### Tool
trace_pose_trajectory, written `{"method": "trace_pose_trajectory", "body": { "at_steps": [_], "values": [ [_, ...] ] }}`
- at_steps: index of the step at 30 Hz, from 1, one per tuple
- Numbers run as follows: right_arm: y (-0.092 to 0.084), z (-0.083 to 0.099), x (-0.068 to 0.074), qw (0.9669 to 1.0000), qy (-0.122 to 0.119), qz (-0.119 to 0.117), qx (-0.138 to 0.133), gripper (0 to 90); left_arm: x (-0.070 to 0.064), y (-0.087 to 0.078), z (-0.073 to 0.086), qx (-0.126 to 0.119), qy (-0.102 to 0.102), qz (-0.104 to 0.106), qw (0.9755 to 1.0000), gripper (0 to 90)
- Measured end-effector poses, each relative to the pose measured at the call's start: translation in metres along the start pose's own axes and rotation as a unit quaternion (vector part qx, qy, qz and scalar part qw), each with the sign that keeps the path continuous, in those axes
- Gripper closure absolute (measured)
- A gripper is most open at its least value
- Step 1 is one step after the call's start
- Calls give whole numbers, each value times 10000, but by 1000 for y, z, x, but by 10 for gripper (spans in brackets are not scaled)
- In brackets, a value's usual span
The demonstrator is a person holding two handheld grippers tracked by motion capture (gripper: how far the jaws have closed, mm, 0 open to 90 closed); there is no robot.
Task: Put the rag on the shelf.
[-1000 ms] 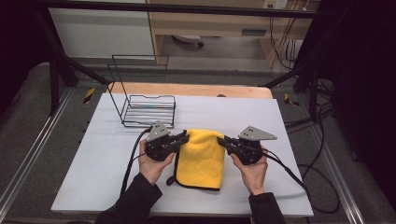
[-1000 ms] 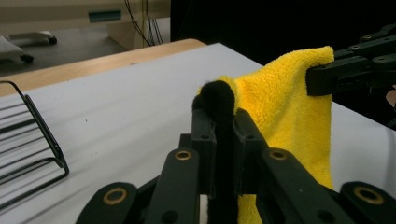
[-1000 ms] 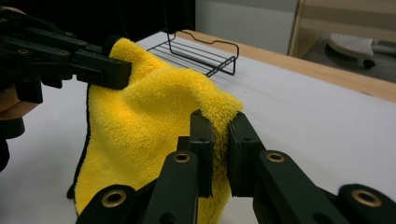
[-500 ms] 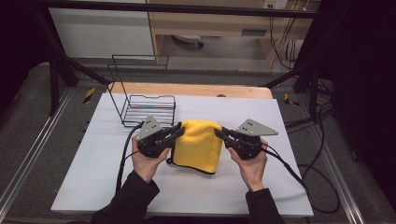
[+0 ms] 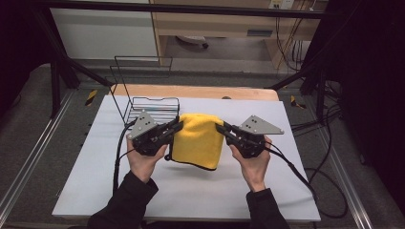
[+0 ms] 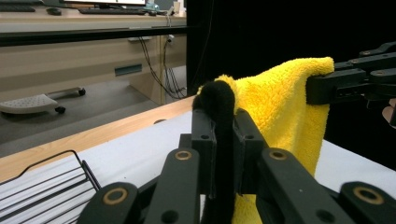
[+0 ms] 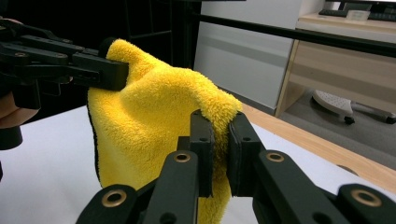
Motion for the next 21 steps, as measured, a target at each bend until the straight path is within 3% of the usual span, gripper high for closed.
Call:
{"method": "trace_pose_trajectory", "body": {
  "at_steps": [7, 21],
  "values": [
    [3, -9, 5, 9999, -52, 53, -140, 826, 6, -8, -4, -100, 18, -98, 9999, 817],
    [23, -30, 21, 9993, -57, -72, -349, 826, 30, -31, -9, -360, -28, -412, 9985, 817]
  ]
}}
Point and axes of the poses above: each handheld gripper's, and its own axes: y roughly forward along the jaws, z roughly out of its underside, x roughly to its left, the point moved 5 cm from there along y, roughly forward along the jaws, and after that the axes turned 11 degrees about x, right-handed, at the moved point
